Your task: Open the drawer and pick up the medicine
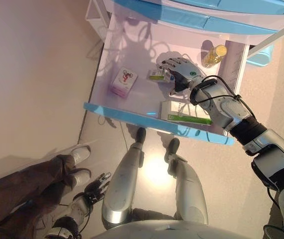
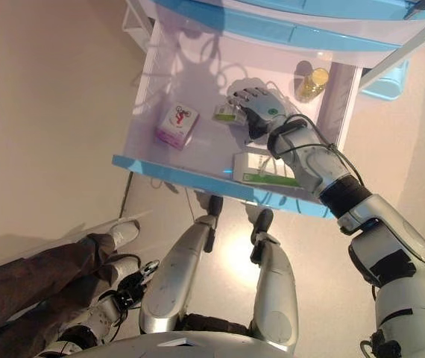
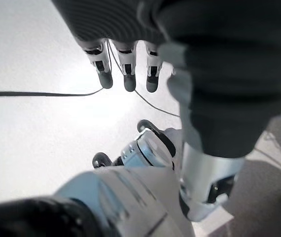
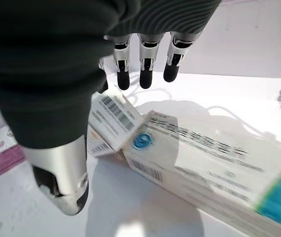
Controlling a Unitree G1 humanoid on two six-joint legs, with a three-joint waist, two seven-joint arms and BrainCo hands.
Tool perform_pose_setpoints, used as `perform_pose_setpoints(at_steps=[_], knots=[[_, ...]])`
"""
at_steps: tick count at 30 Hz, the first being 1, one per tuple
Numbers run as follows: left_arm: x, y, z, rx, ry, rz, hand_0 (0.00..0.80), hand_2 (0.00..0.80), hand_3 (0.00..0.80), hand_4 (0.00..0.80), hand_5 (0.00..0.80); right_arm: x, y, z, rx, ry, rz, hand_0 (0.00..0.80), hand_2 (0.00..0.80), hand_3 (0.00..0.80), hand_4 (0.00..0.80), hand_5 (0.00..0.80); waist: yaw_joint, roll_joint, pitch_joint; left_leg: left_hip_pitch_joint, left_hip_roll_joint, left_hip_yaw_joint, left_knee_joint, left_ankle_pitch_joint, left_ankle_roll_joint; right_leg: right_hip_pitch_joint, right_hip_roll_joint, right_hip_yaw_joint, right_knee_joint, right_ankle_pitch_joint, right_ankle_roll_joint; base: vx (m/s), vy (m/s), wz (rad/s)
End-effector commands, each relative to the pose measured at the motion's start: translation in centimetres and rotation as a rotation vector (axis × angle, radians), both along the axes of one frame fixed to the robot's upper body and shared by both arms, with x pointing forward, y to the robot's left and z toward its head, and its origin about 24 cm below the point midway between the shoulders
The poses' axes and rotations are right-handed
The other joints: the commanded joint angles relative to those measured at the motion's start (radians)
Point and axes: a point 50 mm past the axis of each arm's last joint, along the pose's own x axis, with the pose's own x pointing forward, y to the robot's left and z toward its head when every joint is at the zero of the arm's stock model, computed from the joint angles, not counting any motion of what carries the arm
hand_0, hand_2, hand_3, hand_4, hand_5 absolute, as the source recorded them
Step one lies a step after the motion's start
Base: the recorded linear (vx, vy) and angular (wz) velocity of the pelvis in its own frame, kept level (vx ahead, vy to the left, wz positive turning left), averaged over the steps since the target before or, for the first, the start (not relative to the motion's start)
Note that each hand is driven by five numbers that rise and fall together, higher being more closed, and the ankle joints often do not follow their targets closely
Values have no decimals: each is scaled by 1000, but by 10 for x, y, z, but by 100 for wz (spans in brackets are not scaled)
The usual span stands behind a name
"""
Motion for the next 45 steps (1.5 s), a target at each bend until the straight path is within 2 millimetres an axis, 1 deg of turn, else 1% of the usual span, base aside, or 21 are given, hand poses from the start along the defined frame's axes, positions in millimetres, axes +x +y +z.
perform_pose_setpoints(at_steps=[1, 10, 16, 19, 24, 30, 31, 32, 33, 43, 44, 45], knots=[[-27, -7, -9, -18, 71, -16, 0, 0, 0, 0, 0, 1, 13, 29, 7, -110, 46, 0, 0, 0, 0, 0, 14, 47, -26, 14, -38, 4, -27, -82, 9, -7, -14, -20, 100, -78, 26, -9, 20, 5], [-26, -14, -9, -33, 66, -29, 0, 0, 0, 0, 0, 11, 11, 23, 12, -97, -9, 0, 0, 0, 0, 0, 34, 60, -26, -7, -38, -6, -30, -70, 4, -23, -18, -37, 102, -77, 20, -5, 12, 6], [-27, -15, -8, -37, 70, -36, 0, 0, 0, 0, 0, 18, 9, 24, 23, -86, -48, 0, 0, 0, 0, 0, 47, 62, -26, -24, -40, -17, -19, -68, 2, -34, -20, -47, 109, -77, 17, 9, -4, 6], [-28, -16, -8, -39, 69, -45, 0, 0, 0, 0, 0, 20, 8, 21, 0, -85, -67, 0, 0, 0, 0, 0, 52, 64, -26, -29, -40, -18, -17, -68, 1, -35, -20, -50, 108, -78, 15, 9, -1, 9], [-26, -20, -7, -42, 68, -57, 0, 0, 0, 0, 0, 26, 3, 13, -90, -78, -117, 0, 0, 0, 0, 0, 59, 72, -26, -42, -42, -21, -10, -66, 1, -45, -22, -54, 112, -76, 14, 2, 4, 3], [-26, -19, -7, -42, 68, -57, 0, 0, 0, 0, 0, 31, -6, 6, -119, -63, -162, 0, 0, 0, 0, 0, 65, 80, -26, -52, -43, -23, -9, -63, 2, -54, -24, -58, 115, -75, 13, 0, 0, 1], [-26, -19, -7, -41, 69, -56, 0, 0, 0, 0, 0, 33, -8, 5, -134, -53, -171, 257, 257, 257, 257, 257, 67, 82, -26, -52, -43, -24, -10, -62, 2, -54, -24, -59, 115, -75, 12, 0, 0, 0], [-27, -19, -7, -42, 69, -56, 0, 0, 0, 0, 0, 33, -9, 4, -141, -46, -176, 571, 571, 571, 571, 571, 68, 83, -26, -53, -43, -24, -9, -62, 1, -55, -25, -60, 115, -75, 12, 80, -14, 1], [-31, -18, -8, -42, 79, -55, 0, 0, 0, 0, 0, 33, -10, -1, -152, -29, -175, 800, 800, 800, 800, 800, 70, 81, -26, -32, -46, -27, -3, -90, -2, -41, -26, -49, 129, -101, 21, 79, -15, 0], [-34, -16, -7, -43, 81, -70, 0, 0, 0, 0, 0, 35, -14, -4, -214, -22, -159, 800, 800, 800, 800, 800, 77, 83, -26, -43, -44, -29, 4, -89, -3, -49, -25, -50, 130, -98, 21, 0, -2, 2], [-30, -16, -6, -43, 71, -68, 0, 0, 0, 0, 0, 36, -15, -1, -217, -34, -157, 800, 800, 800, 800, 800, 76, 84, -26, -66, -40, -27, -2, -60, 0, -67, -23, -61, 118, -71, 12, -86, 11, -2], [-30, -16, -6, -42, 70, -67, 0, 0, 0, 0, 0, 36, -14, -1, -217, -35, -156, 800, 800, 800, 800, 800, 76, 83, -26, -67, -40, -26, -1, -60, 0, -68, -23, -61, 118, -70, 12, -94, 10, -2]])
